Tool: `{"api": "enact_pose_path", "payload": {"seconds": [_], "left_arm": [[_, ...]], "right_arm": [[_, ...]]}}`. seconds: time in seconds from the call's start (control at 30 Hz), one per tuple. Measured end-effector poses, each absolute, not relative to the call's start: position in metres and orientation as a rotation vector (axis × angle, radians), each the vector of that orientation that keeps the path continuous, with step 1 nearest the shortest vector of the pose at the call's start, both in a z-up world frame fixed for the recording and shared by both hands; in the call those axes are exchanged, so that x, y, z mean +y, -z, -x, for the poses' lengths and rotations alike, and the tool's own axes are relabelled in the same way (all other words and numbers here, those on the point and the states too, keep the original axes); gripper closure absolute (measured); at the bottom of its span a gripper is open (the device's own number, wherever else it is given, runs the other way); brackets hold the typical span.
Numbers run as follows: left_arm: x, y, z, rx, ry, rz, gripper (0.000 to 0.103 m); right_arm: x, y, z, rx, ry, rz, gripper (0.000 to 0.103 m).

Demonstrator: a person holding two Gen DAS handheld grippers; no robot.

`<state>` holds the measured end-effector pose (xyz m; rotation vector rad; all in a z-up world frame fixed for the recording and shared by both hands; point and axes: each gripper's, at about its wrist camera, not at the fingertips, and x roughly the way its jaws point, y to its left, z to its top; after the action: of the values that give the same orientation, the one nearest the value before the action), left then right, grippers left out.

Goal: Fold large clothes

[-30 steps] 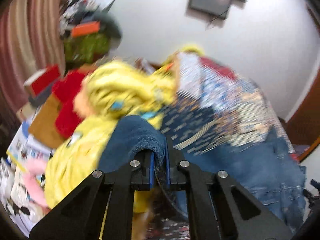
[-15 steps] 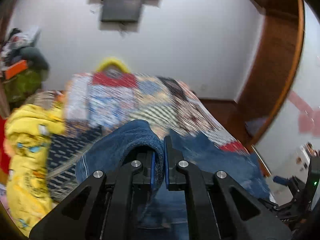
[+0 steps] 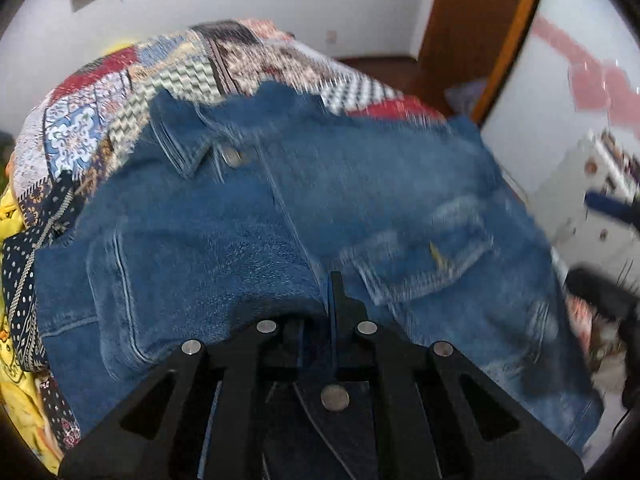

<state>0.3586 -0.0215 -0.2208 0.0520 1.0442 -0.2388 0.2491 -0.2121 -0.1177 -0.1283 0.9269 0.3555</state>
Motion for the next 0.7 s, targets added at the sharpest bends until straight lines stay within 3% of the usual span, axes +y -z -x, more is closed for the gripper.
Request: {"api": "enact_pose_path", "payload": {"seconds": [0.13,0.2,0.33,0.4,0.5,0.7], "left_arm": [[-0.019,0.227,-0.347,1.104,0.269,-0.056,0.081],[-0.012,0.219,-0.335,1.089,0.273,-0.042,0.061],[0.011,0.197,-0.311,1.036,0.270,-0.008,0.050],[0.031,0.183,-0.301,1.003,0.231,-0.011,0.039],[0.064,0.169,-0.290,0.956,0.157,0.000,0.031],[0.137,0.167,-0.278,0.918,-0.041,-0.005,0.024]], "right_arm": [[-0.216,0.119,-0.248,0.932,-0.351,0.133,0.000],[-0.214,0.118,-0.249,0.929,-0.354,0.138,0.000],[-0.200,0.112,-0.250,0.911,-0.384,0.159,0.000],[-0.188,0.107,-0.249,0.895,-0.407,0.180,0.000],[-0.166,0.103,-0.248,0.872,-0.445,0.220,0.000],[-0.108,0.107,-0.247,0.856,-0.564,0.316,0.000]]}}
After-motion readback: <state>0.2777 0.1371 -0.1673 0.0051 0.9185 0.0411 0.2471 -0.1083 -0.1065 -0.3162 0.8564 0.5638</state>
